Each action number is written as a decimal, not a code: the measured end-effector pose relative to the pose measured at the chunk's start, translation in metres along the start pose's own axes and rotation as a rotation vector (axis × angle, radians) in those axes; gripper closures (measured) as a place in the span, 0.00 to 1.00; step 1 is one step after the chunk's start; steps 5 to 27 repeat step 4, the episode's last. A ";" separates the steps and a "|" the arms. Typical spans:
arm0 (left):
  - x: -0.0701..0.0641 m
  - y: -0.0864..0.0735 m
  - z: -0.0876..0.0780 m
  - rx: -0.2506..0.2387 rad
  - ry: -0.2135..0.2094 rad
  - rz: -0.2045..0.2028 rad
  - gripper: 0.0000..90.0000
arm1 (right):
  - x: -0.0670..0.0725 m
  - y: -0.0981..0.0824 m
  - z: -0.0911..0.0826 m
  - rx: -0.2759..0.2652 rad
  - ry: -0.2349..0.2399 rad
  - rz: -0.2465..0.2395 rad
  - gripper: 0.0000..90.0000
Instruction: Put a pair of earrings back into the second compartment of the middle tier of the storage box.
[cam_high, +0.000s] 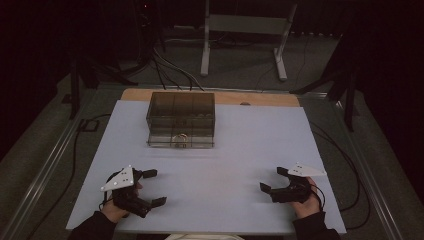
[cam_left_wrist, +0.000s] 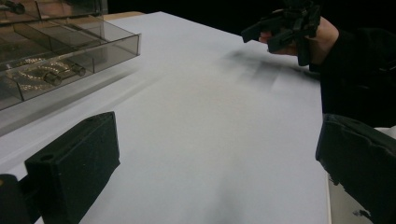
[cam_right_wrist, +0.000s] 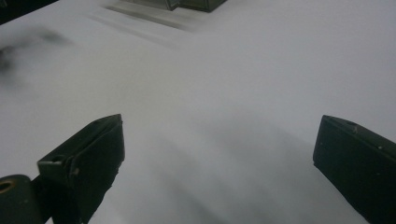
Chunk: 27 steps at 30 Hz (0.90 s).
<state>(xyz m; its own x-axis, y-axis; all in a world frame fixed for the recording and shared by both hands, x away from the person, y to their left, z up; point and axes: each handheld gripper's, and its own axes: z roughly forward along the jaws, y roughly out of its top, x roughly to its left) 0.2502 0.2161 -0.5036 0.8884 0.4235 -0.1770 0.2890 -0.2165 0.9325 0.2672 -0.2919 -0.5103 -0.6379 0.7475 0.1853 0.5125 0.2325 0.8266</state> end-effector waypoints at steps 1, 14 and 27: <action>0.000 0.000 0.000 0.001 0.000 0.001 0.01 | -0.001 -0.001 -0.001 0.004 -0.003 0.000 0.02; 0.000 0.000 0.000 0.003 -0.001 0.001 0.01 | -0.001 -0.003 -0.001 0.007 -0.005 0.001 0.02; 0.000 0.000 0.000 0.003 -0.001 0.001 0.01 | -0.001 -0.003 -0.001 0.007 -0.005 0.001 0.02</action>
